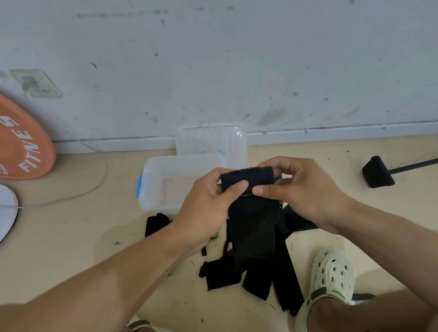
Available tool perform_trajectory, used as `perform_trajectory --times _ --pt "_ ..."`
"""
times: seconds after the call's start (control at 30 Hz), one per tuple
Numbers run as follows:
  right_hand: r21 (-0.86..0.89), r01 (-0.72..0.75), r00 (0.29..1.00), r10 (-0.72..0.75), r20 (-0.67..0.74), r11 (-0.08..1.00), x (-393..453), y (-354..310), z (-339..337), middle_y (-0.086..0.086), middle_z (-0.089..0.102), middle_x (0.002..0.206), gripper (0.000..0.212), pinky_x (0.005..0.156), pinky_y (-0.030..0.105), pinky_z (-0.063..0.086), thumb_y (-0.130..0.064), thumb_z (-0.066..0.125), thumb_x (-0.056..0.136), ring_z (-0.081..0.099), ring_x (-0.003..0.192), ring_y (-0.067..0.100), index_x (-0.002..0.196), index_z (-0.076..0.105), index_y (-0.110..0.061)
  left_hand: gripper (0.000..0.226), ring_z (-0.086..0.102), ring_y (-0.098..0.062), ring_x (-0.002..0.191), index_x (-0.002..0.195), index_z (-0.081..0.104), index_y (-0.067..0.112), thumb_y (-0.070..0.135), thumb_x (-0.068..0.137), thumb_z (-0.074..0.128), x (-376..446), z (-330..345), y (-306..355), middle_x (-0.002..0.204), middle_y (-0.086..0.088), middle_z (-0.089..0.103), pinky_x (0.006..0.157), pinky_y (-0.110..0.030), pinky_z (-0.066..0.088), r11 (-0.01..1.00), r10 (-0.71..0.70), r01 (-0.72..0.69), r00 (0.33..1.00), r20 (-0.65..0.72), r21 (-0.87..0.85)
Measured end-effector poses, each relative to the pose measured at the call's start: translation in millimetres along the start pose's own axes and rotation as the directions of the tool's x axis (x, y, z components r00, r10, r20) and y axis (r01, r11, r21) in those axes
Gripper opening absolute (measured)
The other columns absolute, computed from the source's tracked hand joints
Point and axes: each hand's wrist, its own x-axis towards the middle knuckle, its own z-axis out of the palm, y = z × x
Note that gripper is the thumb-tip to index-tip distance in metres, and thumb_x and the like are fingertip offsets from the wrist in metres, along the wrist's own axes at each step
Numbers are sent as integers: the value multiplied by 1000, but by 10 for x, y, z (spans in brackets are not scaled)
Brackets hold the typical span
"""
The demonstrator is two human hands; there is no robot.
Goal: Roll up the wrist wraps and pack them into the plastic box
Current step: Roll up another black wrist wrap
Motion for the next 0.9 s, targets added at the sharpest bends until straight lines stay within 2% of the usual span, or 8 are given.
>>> perform_trajectory --times 0.17,0.3,0.43,0.5,0.6,0.67,0.73,0.9 --pt "10 76 997 -76 -17 997 7 0 3 -2 63 76 21 71 32 62 -5 83 82 72 80 39 98 74 -16 36 73 -19 111 127 67 22 44 100 60 29 43 36 116 -1 77 104 -48 55 997 -65 66 997 48 -25" --pt "-48 156 987 -158 -42 987 -15 -11 29 -6 69 74 22 72 23 58 -6 86 79 62 70 16 92 75 -21 52 69 -11 115 121 71 29 70 92 55 47 41 77 115 9 76 111 -43 47 994 -63 60 998 29 91" --pt "-66 185 979 -190 -78 980 -17 -38 27 11 74 85 25 72 16 54 -5 87 76 64 73 16 90 77 -24 35 70 -15 114 122 70 22 47 100 61 29 3 128 118 1 75 108 -46 52 998 -60 58 997 55 36" --pt "-74 172 983 -176 -48 982 -11 -80 6 7 76 86 27 72 17 55 -6 88 76 68 80 23 95 78 -22 27 70 -19 114 121 70 20 36 100 63 28 -20 145 120 -4 74 104 -47 55 999 -48 48 998 43 -2" --pt "-22 83 996 -82 42 996 -1 -144 -33 -5 73 76 33 56 9 48 -11 86 78 70 72 8 107 76 -23 24 70 -23 113 121 70 19 26 99 67 31 -58 156 121 -8 71 97 -42 60 998 -30 31 999 17 -50" --pt "18 38 997 -40 69 999 11 -169 -37 -4 74 90 38 66 13 52 -25 84 78 73 78 6 114 73 -25 26 70 -24 114 122 70 20 21 96 70 31 -80 163 121 -9 70 95 -41 61 998 -13 14 1000 11 -56" --pt "47 6 997 -10 75 999 31 -157 -35 2 75 107 44 78 21 58 -35 79 76 76 94 16 119 72 -26 30 70 -25 113 121 69 22 16 92 75 32 -90 158 118 -9 72 96 -42 60 999 7 -7 1000 3 -51" --pt "23 -2 996 0 94 1000 43 -115 -34 2 78 110 54 92 29 60 -34 78 75 74 105 24 128 68 -27 40 74 -21 105 114 70 29 7 83 82 28 -94 120 107 -4 76 97 -42 60 998 62 -62 998 -24 -4"
